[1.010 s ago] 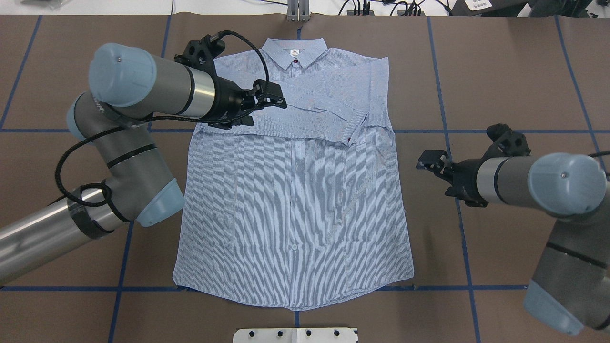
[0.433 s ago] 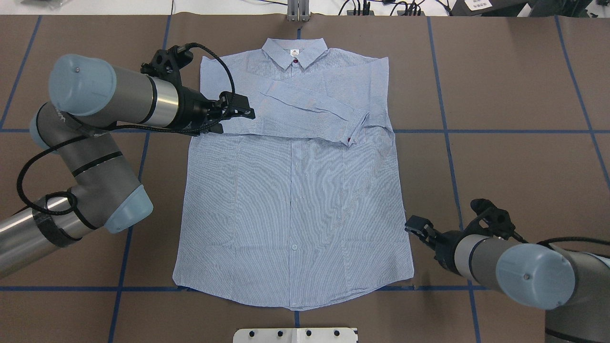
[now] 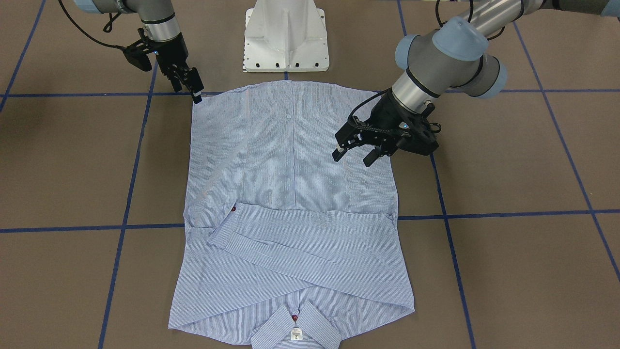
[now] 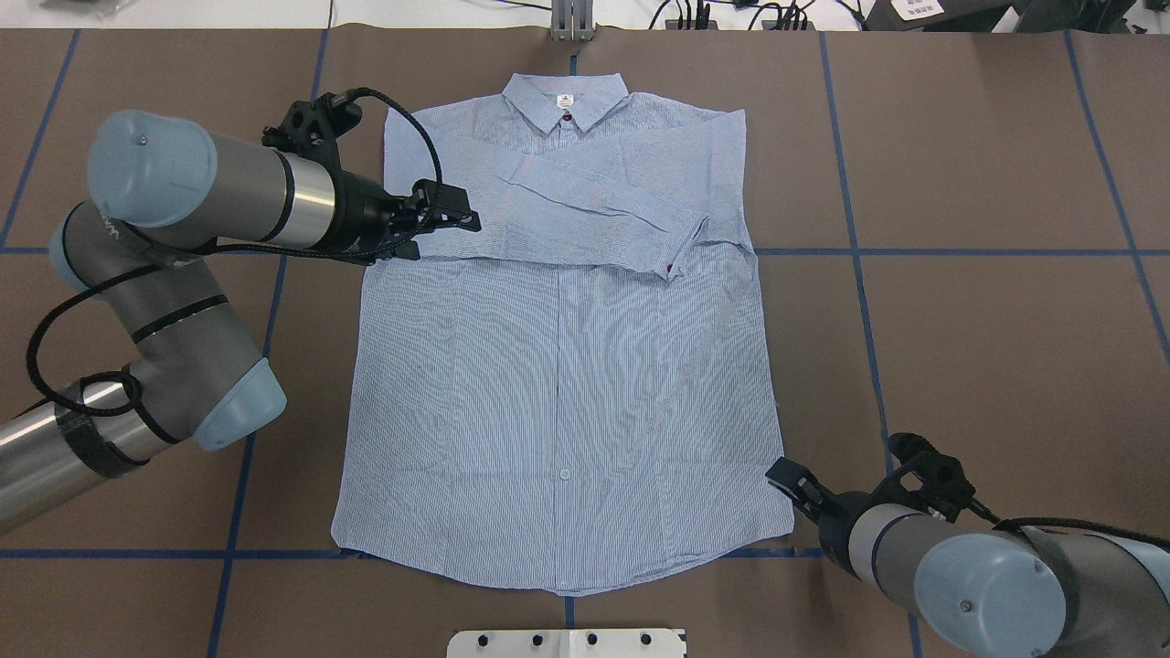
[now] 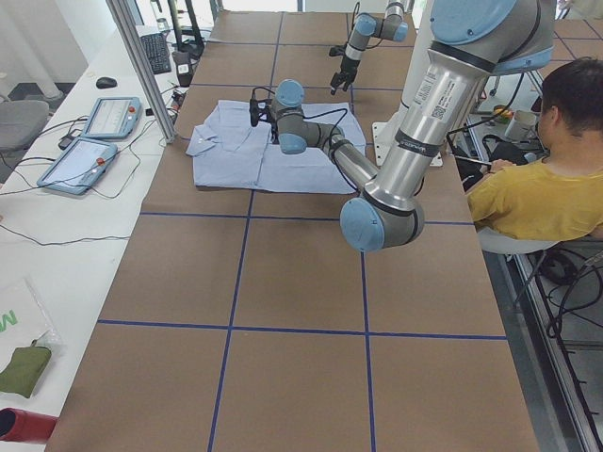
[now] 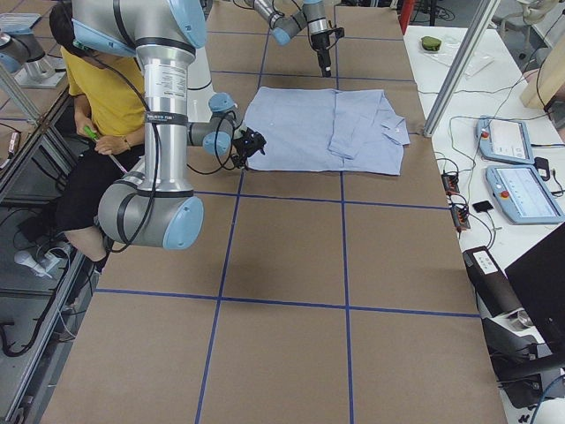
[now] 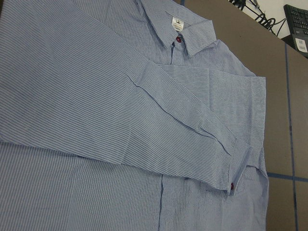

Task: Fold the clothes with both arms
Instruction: 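Release the sleeve with the left gripper while the right gripper moves to the hem, then move the left gripper to the hem corner nearest the robot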

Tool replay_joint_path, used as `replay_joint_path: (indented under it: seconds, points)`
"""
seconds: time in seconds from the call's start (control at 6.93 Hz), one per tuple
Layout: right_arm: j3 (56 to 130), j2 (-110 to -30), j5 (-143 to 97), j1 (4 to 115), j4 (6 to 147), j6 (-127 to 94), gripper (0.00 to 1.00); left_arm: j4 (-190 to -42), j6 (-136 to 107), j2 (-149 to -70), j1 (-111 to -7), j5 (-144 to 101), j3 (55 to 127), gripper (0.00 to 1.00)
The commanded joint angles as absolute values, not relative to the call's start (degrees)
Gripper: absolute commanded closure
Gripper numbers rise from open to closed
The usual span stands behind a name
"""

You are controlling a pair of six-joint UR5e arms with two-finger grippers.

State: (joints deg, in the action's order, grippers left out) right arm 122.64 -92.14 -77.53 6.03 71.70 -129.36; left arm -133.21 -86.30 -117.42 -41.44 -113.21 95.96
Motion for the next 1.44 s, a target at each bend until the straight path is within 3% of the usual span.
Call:
replay_joint_path:
  seconds: [0.0, 1.3]
  points:
    - [121.56, -90.27, -76.64, 3.35, 74.96, -130.96, 0.04, -133.24, -86.48, -117.16, -41.4, -113.12, 95.98, 0.05]
    - [120.06, -88.77, -76.82, 3.52, 77.08, -130.96, 0.21, -133.33, -86.66, -117.16, -41.31, -113.12, 96.06, 0.04]
